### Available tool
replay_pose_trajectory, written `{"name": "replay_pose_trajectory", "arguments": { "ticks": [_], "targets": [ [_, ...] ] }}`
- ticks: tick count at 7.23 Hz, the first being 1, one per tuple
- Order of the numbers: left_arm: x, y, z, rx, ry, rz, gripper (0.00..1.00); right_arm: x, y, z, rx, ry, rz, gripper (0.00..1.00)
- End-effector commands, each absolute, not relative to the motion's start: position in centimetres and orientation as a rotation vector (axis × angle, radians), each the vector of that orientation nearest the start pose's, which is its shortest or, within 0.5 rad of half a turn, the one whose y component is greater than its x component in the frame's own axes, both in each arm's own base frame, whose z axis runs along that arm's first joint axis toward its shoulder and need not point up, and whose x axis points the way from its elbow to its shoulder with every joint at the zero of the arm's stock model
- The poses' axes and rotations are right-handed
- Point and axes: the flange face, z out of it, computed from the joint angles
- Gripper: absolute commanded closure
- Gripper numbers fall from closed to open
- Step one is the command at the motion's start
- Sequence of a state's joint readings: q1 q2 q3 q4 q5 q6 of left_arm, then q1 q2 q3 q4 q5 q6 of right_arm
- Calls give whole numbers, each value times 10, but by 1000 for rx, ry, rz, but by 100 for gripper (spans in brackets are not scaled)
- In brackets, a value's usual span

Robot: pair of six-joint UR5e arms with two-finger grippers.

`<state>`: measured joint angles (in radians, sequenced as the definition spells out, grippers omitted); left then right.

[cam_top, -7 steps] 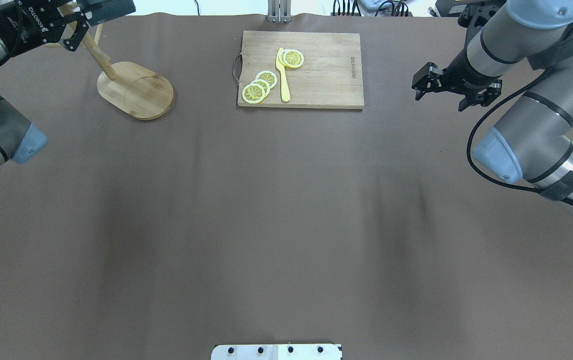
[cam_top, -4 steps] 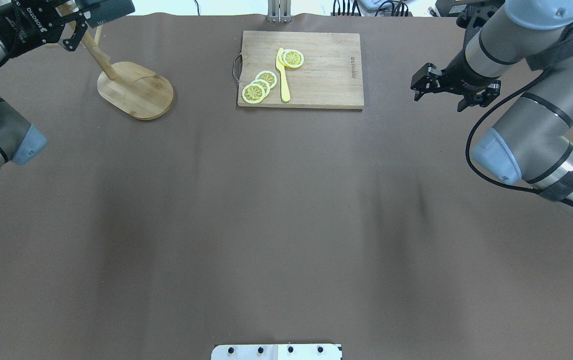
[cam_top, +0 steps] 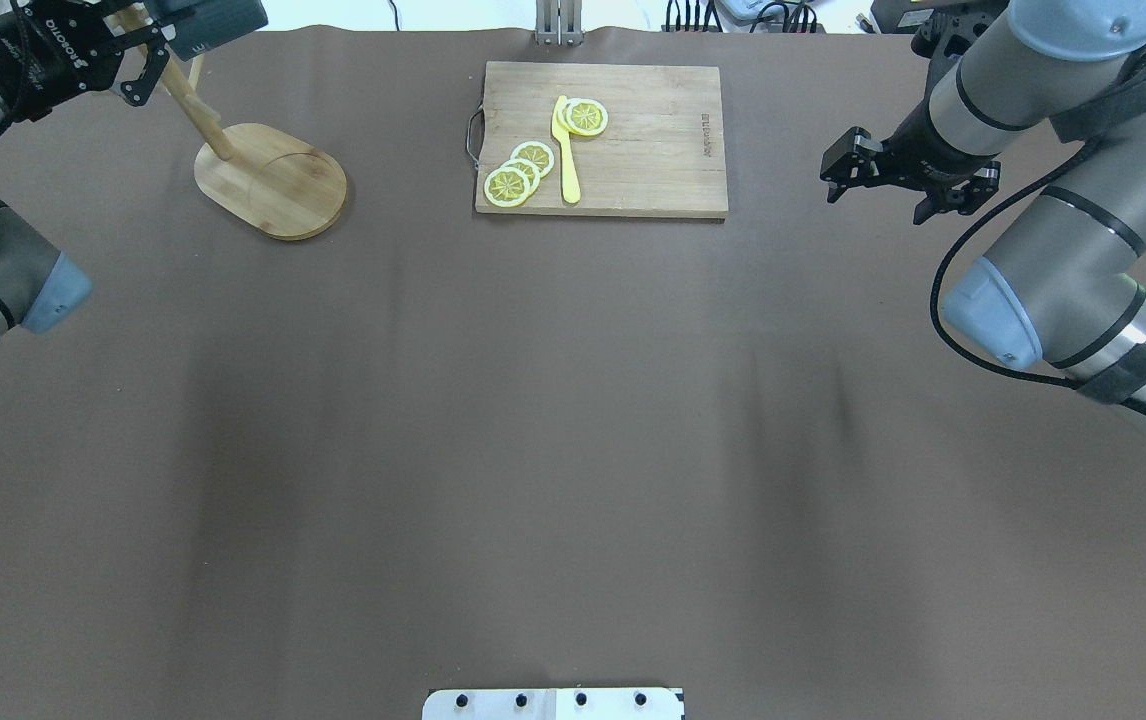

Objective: Hang cup on storage rack
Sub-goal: 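Maneuver the mug handle onto a stand peg with the left gripper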

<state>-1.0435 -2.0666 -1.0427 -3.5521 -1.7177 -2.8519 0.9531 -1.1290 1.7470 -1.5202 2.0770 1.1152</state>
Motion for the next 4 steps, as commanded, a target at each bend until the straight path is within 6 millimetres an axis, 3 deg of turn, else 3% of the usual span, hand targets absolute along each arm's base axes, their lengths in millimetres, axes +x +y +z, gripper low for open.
{"name": "replay_pose_trajectory", "arguments": {
  "ticks": [1,4],
  "targets": [
    [225,-616,420,-391,2202,-1278,100,-298,-566,328,50,-814,301,0],
    [227,-612,422,-422,2178,-1233,100,-298,-566,328,50,-814,301,0]
  ]
}}
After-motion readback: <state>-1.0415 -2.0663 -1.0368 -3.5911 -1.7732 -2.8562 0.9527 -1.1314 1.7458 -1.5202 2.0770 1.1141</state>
